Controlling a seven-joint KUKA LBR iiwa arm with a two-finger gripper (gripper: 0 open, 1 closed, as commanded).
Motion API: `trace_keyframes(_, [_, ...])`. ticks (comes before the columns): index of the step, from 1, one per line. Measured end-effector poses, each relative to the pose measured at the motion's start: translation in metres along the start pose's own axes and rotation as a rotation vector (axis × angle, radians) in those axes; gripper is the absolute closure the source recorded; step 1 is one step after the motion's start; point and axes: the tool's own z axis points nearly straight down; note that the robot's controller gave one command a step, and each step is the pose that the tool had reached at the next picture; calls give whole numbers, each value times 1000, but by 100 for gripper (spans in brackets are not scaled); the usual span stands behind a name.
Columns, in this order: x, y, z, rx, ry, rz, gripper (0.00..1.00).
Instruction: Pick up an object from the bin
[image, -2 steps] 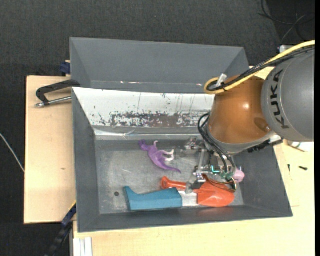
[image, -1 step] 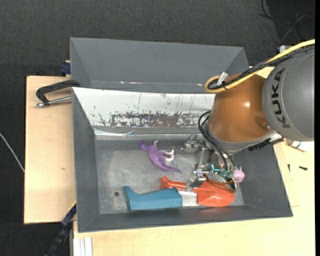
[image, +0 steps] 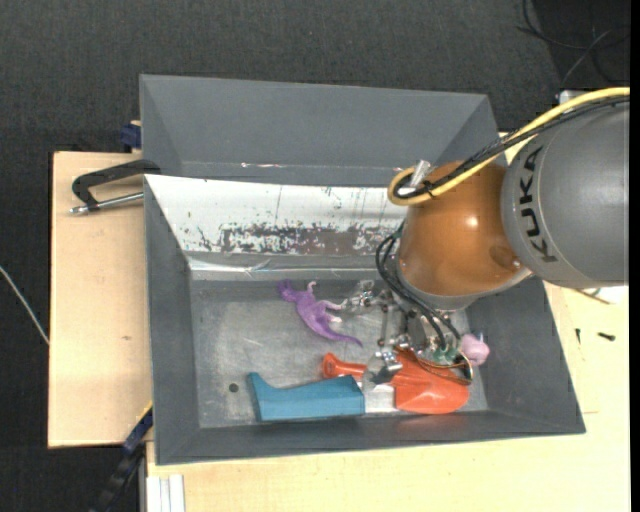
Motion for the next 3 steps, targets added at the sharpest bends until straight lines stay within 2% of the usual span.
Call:
trace_keyframes(1, [0, 4, 25, -3, 5, -153, 100])
trace_keyframes(2, [-2, 3, 24, -1, -4, -152, 0])
trace_keyframes(3, [0, 4, 25, -2, 2, -152, 100])
